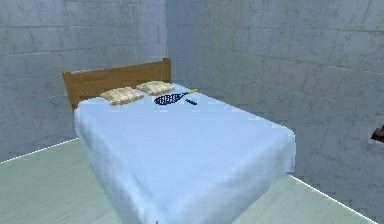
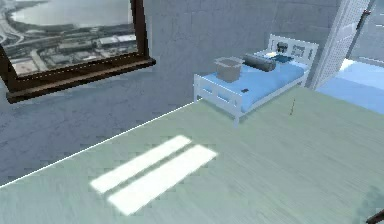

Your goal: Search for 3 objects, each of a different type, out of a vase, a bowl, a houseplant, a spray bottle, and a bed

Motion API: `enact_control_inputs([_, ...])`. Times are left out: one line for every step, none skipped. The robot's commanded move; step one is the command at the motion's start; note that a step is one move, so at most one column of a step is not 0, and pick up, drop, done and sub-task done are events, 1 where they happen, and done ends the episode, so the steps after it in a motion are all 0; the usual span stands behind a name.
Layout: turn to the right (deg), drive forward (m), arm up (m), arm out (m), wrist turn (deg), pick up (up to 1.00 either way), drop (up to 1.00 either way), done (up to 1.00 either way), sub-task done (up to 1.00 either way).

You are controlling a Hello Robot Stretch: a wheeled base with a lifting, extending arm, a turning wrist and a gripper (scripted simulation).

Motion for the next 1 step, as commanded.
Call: enact_control_inputs([0.0,0.0,0.0,0.0,0.0,0.0,0.0,1.0,0.0])
